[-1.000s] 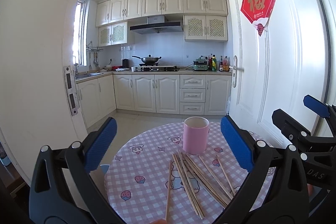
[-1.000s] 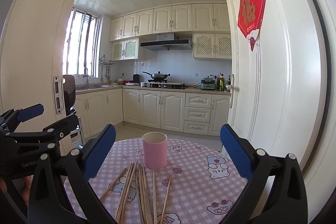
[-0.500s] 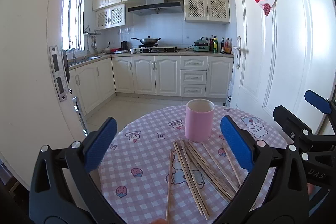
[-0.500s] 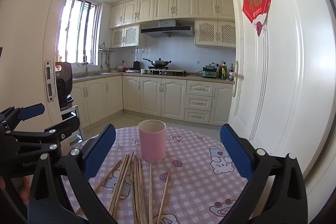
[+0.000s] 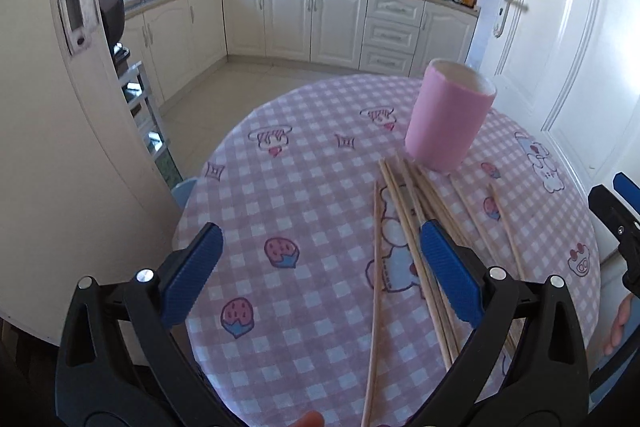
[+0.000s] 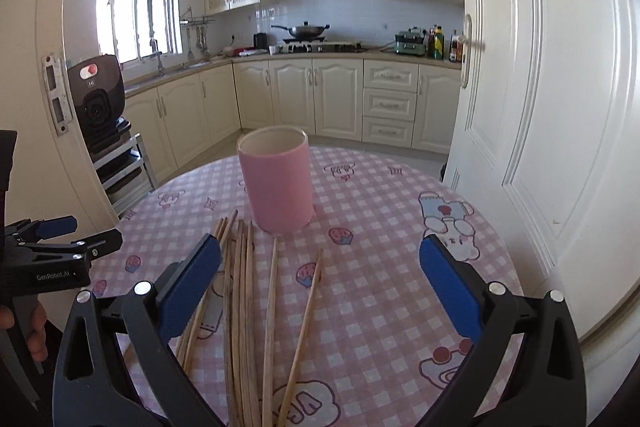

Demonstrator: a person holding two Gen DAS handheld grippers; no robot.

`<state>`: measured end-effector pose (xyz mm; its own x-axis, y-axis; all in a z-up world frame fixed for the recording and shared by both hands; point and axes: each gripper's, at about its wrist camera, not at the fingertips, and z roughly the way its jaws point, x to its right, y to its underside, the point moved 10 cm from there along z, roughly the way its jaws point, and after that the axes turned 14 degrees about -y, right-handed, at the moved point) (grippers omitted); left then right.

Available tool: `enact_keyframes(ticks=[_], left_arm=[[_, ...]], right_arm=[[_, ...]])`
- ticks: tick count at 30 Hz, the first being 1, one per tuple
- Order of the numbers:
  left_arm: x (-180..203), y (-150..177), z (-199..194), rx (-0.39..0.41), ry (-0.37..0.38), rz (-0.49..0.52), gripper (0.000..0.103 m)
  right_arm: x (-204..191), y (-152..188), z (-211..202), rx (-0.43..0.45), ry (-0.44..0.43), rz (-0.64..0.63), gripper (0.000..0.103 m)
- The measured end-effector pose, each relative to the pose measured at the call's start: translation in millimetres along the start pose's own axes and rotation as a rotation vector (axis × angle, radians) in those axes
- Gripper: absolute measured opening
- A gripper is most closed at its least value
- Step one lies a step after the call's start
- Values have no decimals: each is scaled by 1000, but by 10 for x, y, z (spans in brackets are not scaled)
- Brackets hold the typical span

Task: Organize utensils
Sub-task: 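Lower the left tool and close it on a wooden chopstick while the right tool grasps another, then lift the left tool's chopstick upright over the pink cup while the right tool carries its chopstick there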

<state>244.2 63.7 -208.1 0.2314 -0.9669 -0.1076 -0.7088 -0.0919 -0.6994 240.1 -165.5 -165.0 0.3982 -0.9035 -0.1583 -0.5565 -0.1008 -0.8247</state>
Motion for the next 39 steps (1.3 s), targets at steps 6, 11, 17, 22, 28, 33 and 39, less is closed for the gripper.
enact_keyframes(ticks=[6,11,17,22,28,33,39], left_arm=[[215,170,279,-115,129,16,91],[426,225,524,-179,114,85,71],[562,232,726,-221,104,167,45],[590,172,807,-204,70,227,33],[634,100,857,-229,108,234,7],[648,27,850,-235,156,185,5],[590,-152,589,-182,202,136,5]], right_arm=[[269,258,302,-156,52,-6,96],[406,379,485,-237,13,42,96],[429,408,669,-344,-16,42,92],[373,461,888,-468,-94,51,66],[249,459,1092,-590,-103,-22,40],[220,403,1159,-633,-114,-37,10],[272,216,1115,-567,-172,23,6]])
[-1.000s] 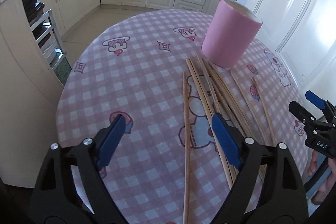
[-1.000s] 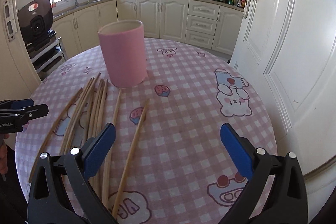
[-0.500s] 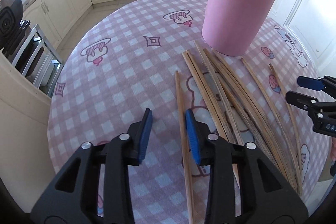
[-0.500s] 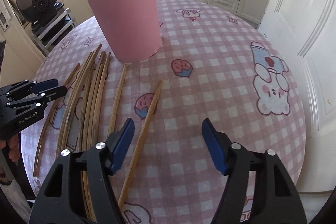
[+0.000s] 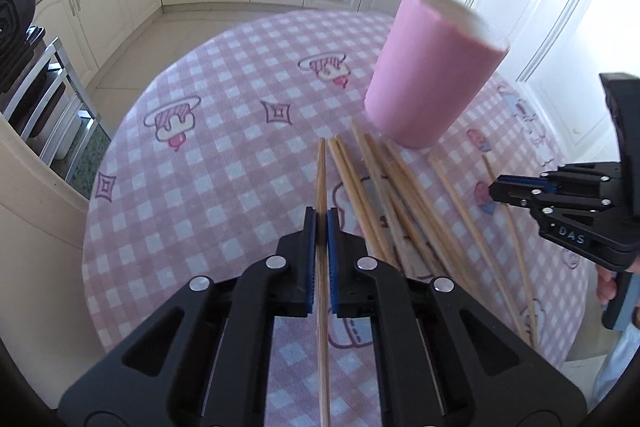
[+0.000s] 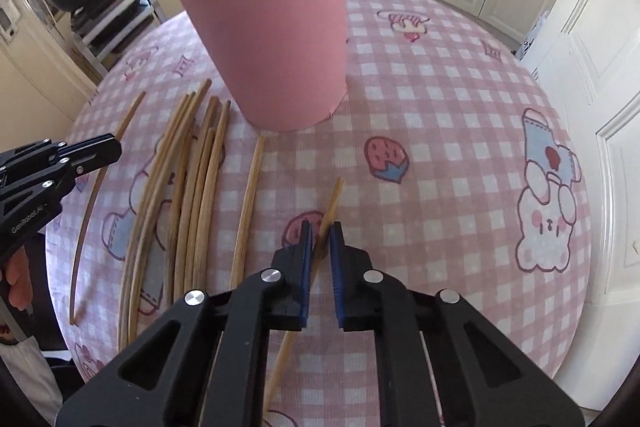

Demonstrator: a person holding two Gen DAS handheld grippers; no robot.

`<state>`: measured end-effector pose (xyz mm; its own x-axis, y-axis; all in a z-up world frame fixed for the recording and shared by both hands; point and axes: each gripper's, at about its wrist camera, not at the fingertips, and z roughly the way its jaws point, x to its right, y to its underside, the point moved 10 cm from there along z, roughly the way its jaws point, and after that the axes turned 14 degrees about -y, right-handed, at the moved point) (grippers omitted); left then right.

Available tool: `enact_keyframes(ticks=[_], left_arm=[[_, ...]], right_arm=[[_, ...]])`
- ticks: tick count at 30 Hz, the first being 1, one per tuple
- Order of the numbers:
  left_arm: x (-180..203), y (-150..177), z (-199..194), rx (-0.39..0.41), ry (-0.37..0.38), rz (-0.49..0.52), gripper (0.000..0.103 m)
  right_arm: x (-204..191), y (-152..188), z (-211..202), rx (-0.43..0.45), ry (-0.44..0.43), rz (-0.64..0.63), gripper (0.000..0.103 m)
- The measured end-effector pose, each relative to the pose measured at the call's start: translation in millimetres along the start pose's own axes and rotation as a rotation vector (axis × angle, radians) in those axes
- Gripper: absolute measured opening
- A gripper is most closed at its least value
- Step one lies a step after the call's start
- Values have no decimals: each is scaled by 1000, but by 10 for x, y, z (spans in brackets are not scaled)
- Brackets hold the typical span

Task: Organize utensils
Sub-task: 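Lift the left tool's chopstick upright over the pink cup while the right tool carries its chopstick there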

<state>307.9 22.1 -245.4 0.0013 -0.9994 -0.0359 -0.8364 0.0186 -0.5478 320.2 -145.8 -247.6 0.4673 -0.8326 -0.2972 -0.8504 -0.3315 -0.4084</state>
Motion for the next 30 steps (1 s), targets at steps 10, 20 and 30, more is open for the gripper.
enact_keyframes(ticks=[10,20,30], left_arm=[[40,-410,-883,187,91,-39,5],[196,-864,-1672,365,155,-15,5],[415,-1435,-1981,479,151,-31,5]], right_arm=[[-246,-317,-806,201,-88,-52,4],[-668,-853,-1731,512,-58,-165,4],[-839,-1461,-2099,819,-4,-214,4]])
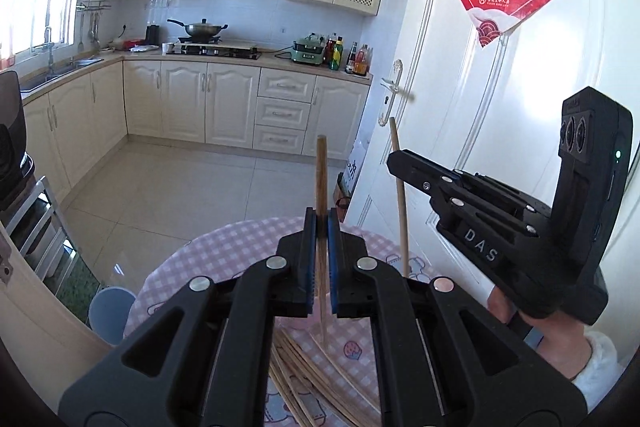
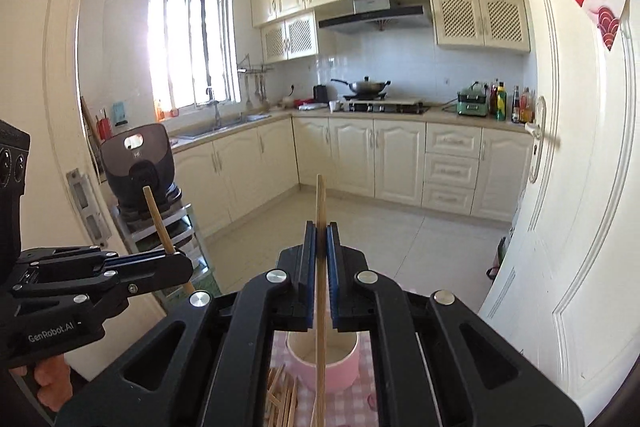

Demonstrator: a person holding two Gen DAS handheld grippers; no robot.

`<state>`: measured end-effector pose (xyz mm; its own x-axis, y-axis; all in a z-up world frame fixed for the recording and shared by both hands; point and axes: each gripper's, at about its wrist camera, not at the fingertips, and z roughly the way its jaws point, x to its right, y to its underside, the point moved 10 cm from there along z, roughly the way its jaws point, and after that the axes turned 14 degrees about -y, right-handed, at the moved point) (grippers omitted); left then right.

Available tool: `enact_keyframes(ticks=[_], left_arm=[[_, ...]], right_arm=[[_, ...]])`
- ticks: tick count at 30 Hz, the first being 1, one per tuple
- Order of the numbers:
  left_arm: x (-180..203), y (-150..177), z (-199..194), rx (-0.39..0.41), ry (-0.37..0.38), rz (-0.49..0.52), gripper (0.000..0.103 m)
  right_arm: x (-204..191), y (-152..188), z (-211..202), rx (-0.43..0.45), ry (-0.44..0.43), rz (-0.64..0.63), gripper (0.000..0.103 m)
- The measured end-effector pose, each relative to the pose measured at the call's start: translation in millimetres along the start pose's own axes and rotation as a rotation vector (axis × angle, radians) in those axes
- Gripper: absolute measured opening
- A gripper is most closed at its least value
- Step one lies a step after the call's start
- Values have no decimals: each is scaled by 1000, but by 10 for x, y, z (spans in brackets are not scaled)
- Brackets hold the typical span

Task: Organize utensils
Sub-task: 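Lift the left tool's chopstick upright over the pink cup while the right tool carries its chopstick there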

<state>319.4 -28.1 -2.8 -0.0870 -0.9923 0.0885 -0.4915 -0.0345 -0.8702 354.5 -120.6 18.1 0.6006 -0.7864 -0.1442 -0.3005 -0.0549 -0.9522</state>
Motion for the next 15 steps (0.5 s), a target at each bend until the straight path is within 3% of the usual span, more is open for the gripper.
enact_keyframes(ticks=[3,8,15], left_arm=[[-11,-153,44,39,-41,0,5],[-7,-308,124,75,-46,-18,5],[-55,-416,263,135,-57,-48,5]], right_arm=[[86,-137,32,73,66,-6,4],[143,-307,84,187,79,-13,4],[169,-382,228,249,81,-41,4]])
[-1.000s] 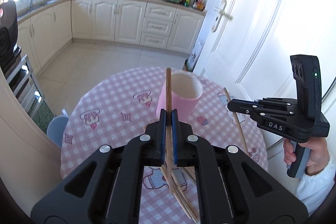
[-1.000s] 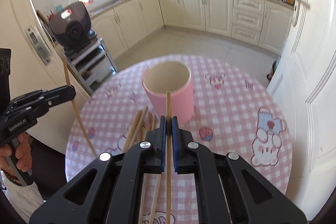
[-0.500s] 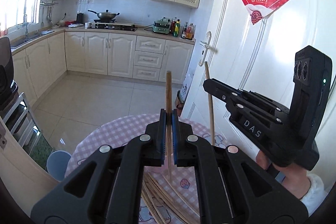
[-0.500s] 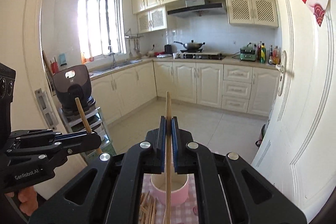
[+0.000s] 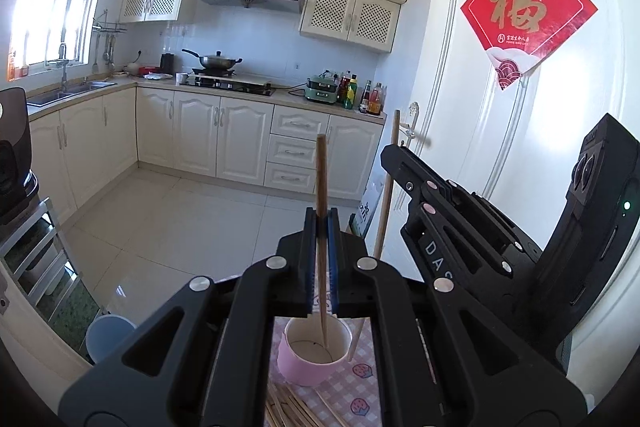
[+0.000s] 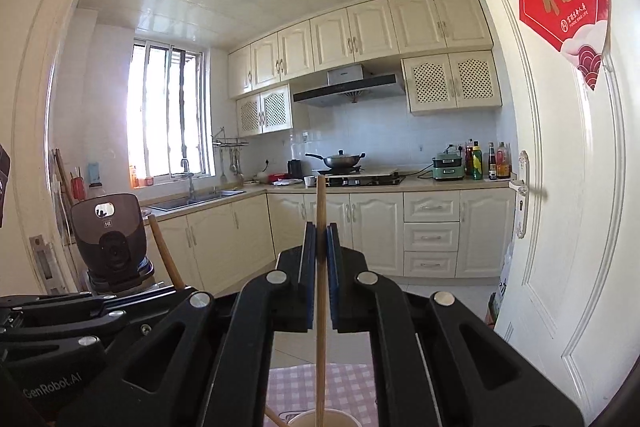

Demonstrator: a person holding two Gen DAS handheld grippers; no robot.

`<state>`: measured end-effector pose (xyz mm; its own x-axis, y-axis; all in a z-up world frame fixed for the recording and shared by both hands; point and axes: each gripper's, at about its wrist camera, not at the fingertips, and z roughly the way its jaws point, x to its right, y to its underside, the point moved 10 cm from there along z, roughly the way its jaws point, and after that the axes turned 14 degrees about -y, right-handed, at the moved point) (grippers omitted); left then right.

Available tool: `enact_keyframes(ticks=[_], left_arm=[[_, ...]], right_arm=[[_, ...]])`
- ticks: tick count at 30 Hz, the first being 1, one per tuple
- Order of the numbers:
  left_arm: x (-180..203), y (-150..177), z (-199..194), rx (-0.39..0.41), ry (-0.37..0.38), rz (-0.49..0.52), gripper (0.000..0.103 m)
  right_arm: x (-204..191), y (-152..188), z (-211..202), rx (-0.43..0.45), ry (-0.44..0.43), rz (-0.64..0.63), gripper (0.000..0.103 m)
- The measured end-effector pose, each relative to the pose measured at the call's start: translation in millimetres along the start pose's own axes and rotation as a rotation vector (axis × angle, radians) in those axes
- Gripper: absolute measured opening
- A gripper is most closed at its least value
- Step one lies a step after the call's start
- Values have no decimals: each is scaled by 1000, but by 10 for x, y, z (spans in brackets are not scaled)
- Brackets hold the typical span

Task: Organize utensils
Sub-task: 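Lift the left tool's chopstick upright over the pink cup while the right tool carries its chopstick there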

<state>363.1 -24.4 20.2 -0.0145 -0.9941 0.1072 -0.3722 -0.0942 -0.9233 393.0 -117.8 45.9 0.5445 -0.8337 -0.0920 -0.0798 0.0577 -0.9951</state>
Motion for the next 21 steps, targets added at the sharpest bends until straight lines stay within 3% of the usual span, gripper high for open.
enact_keyframes(ticks=[12,21], left_arm=[[-3,484,344,-80,-14,25,5],[-5,724,416,-121,-31,36,5]], right_arm=[[135,299,2,0,16,34,4],[132,574,-101,-58,-5,64,4]])
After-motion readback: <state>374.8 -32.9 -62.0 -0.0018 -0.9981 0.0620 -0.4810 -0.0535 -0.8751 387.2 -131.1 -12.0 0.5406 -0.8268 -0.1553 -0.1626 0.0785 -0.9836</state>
